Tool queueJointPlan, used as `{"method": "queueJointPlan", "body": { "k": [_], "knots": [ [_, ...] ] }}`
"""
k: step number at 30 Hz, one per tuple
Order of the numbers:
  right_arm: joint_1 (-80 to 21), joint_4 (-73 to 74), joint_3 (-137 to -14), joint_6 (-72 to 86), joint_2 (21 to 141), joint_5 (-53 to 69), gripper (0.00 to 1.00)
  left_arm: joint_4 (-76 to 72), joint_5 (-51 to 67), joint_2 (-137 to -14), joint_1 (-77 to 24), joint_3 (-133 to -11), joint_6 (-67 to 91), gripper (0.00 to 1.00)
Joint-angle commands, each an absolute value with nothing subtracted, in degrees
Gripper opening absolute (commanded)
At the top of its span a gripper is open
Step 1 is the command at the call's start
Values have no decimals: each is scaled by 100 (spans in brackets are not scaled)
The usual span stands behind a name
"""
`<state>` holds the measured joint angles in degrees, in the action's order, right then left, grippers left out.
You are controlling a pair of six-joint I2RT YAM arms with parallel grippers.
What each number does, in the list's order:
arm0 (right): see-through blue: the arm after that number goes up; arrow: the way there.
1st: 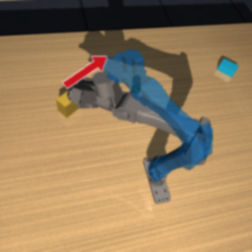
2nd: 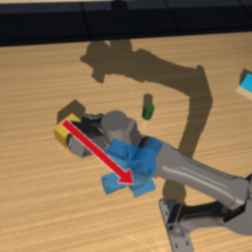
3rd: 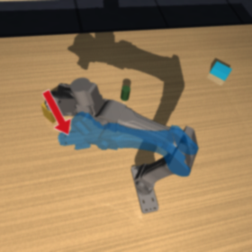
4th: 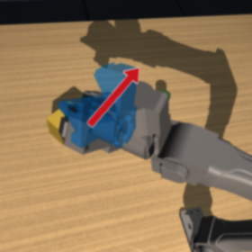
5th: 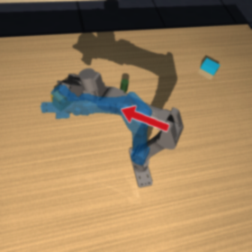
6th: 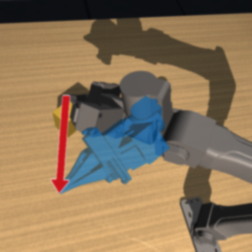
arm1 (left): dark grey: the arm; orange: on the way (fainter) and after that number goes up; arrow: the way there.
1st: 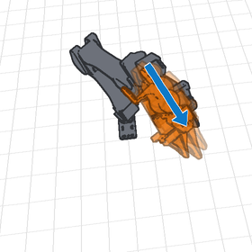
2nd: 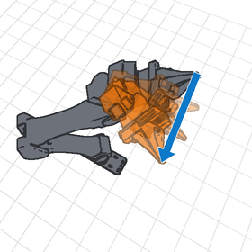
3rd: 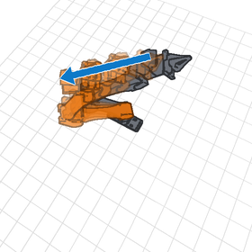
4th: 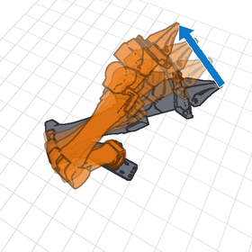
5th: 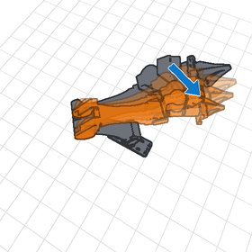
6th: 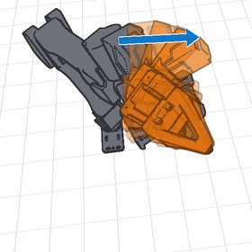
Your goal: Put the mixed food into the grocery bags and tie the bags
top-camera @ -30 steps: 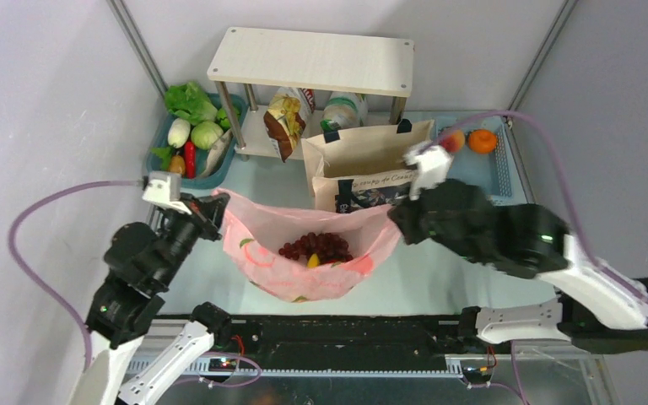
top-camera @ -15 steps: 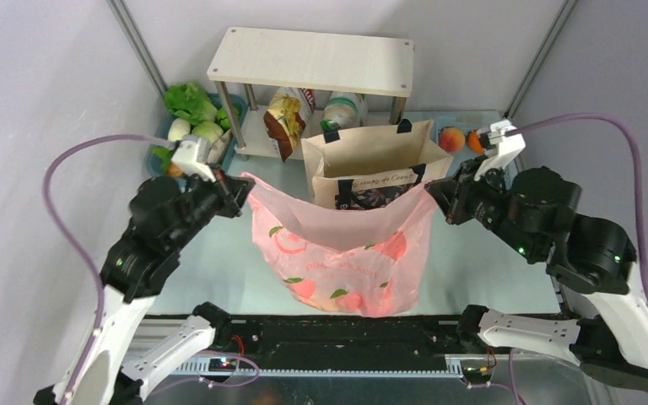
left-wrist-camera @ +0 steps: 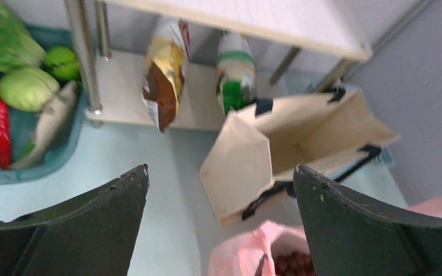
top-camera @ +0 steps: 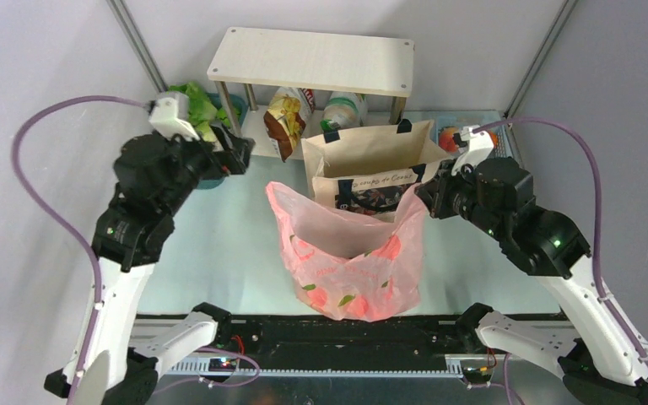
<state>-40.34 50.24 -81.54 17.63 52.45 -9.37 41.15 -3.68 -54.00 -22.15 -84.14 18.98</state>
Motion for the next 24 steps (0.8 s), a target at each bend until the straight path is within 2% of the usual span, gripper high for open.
{"method": "queueJointPlan", "body": {
  "k": [1,4,12,18,24],
  "knots": [
    [-3929,4546,-7995,1828,5200,-398,0,4066,-362,-5619,-1431,-8975,2020,100],
    [-3929,4525,-7972,1768,5150,-340,0,4042,-256,-5947,-565,-9072,2500,100],
    [-3933,4336,-7691,1542,4531,-91,0,3695,-676,-7148,843,-9073,3518,100],
    [-3929,4316,-7459,1344,4218,-70,0,3368,-1014,-8188,1207,-9188,3774,100],
    [-3899,4096,-7211,1062,4242,-237,0,2392,-1427,-8980,1247,-9078,2503,98]
  ]
}}
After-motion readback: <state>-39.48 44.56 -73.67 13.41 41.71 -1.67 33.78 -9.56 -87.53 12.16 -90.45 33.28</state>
